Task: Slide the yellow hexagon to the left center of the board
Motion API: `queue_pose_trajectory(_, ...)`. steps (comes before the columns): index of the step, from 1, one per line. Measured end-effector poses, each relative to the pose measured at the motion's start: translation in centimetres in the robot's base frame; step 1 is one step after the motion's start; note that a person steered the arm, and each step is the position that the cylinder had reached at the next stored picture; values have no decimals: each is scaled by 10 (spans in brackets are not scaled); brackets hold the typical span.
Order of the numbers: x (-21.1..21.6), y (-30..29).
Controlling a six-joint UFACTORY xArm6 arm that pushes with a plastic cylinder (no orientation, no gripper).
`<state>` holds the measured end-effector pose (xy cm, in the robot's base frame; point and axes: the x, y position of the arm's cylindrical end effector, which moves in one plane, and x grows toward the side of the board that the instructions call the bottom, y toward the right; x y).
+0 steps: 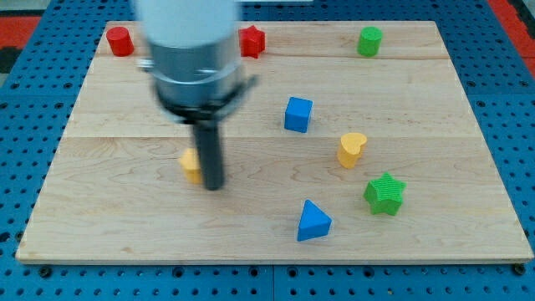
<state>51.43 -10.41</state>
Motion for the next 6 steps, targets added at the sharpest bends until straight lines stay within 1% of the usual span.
queue_pose_trajectory(1, 7, -16)
queue_pose_trajectory(2, -22, -40)
queue_pose_trajectory(3, -74, -42)
queue_pose_trajectory(4, -68, 5)
queue_pose_trajectory(5, -94, 17)
queue_pose_trajectory(6, -116, -18)
